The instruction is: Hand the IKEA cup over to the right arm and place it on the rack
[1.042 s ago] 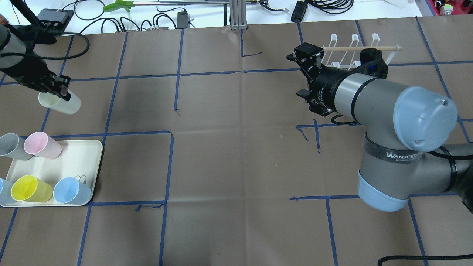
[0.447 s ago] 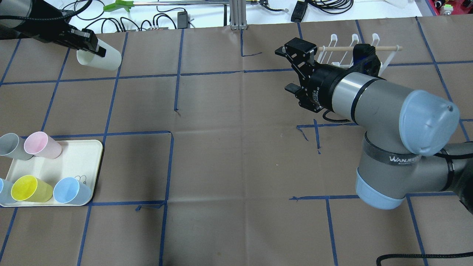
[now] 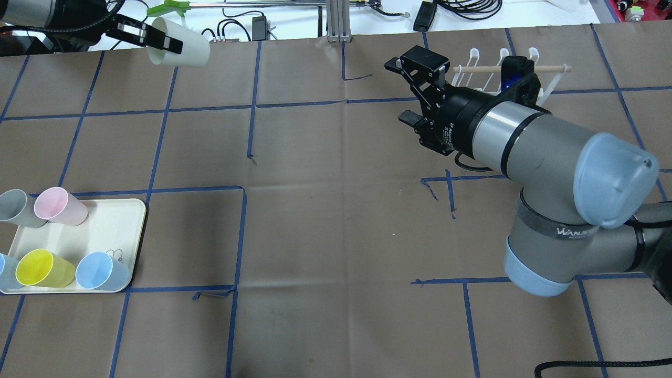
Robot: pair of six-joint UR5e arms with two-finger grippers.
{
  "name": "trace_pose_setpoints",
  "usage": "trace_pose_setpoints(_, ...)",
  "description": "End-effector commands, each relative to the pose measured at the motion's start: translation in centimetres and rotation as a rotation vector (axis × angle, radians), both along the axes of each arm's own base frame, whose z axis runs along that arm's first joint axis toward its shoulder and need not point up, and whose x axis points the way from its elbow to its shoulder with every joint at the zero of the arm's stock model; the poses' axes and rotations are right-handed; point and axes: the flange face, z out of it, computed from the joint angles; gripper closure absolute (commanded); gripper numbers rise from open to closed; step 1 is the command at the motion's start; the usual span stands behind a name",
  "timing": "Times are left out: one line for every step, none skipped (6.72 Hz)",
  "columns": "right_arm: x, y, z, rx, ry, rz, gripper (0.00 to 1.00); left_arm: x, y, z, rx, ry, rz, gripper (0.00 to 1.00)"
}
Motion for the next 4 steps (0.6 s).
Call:
trace_pose_setpoints(0.1,0.1,0.2,0.01,-0.032,0.002,0.0,-1.4,0.5,-2.6,-0.149,0.086,-0.178,1.0)
trace_pose_setpoints(0.0,0.0,0.0,0.02,-0.036,-0.006,0.0,-2.0,0.9,-4.0,-0.201,0.117,-0.201,1.0)
trace_pose_setpoints(0.0,-0.1,-0.2,0.018,-0.025,-0.003,0.0,-3.7,1.7,-6.0,-0.246,0.149,-0.231,1.0)
trace_pose_setpoints(0.0,-0.1,-0.1,0.017,-0.023,-0.011,0.0,-5.1,2.7,-8.4,-0.307,0.141,-0.257,1.0)
